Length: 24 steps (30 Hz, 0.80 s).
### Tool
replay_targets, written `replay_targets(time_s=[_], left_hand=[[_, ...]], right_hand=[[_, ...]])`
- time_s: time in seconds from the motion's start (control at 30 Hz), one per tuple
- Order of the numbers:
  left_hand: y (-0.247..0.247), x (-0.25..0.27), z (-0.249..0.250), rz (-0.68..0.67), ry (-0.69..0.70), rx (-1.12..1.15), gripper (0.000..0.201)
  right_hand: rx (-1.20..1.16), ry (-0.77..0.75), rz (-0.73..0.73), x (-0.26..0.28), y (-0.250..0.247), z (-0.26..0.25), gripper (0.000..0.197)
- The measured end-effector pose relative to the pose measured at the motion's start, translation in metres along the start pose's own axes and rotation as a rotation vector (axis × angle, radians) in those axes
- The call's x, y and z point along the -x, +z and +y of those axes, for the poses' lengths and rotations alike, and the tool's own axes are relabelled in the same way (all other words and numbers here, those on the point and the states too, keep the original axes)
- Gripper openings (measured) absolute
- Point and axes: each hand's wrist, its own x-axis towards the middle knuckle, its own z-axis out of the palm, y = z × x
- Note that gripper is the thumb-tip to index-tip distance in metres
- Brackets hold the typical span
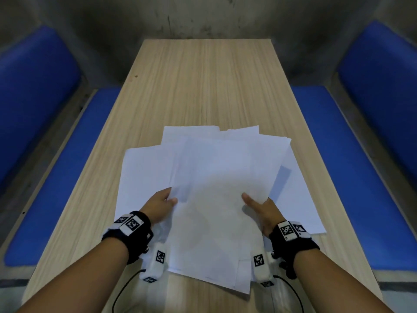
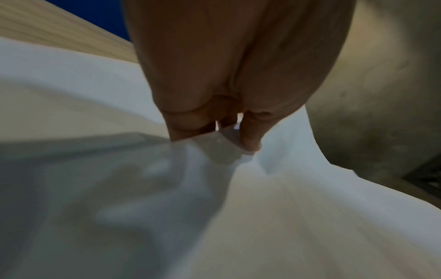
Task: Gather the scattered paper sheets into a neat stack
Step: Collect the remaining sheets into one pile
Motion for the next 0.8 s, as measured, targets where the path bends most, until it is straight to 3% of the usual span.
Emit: replay_targets(time_s=[0.1,0.2,0.27,0.37,0.43,0.47,0.57,0.63,0.7,0.77,0.8], left_hand=[[0.008,0.003,0.007,-0.006,0.059,-0.081,0.056],[0.003,0.011,0.013,0.139,0.074,0.154,0.082],[-0.001,0.014,0.016,0.147,0.053,0.303,0.092],[0.006,0.016,0.025,-0.047,0.073,0.464,0.078],[0.009,0.016,0.036,-0.089,0.084,0.502,0.066],[0.009,0.015,0.039,-0.082,0.092,0.532,0.065],[0.009,0.014,0.044,-0.077,0.14,0.492,0.062],[0.014,0.012,0.049,-0.072,0.141,0.381,0.042],[0.012,0.005,0.043,0.108,0.093,0.206,0.04],[-0.007,-0.004,0.021,0.436,-0.123,-0.065,0.068],[-0.019,-0.005,0.005,0.525,-0.25,-0.156,0.088]], right_hand=[[0.109,-0.032,0.048,-0.001,-0.003,0.006,0.056],[0.084,-0.009,0.008,0.004,-0.015,-0.002,0.038],[0.032,-0.031,-0.045,0.011,-0.019,-0.013,0.036],[-0.043,-0.039,-0.142,0.018,-0.012,-0.02,0.039],[-0.059,0.013,-0.139,0.015,-0.005,-0.022,0.078],[-0.041,0.031,-0.109,0.014,-0.003,-0.024,0.083],[0.021,-0.022,-0.064,0.013,0.0,-0.027,0.03],[0.099,-0.054,-0.021,0.014,0.001,-0.027,0.028],[0.12,-0.071,0.044,0.011,-0.008,-0.028,0.035],[0.122,-0.084,0.156,0.003,-0.028,-0.031,0.039],[0.135,-0.088,0.218,-0.001,-0.04,-0.036,0.04]])
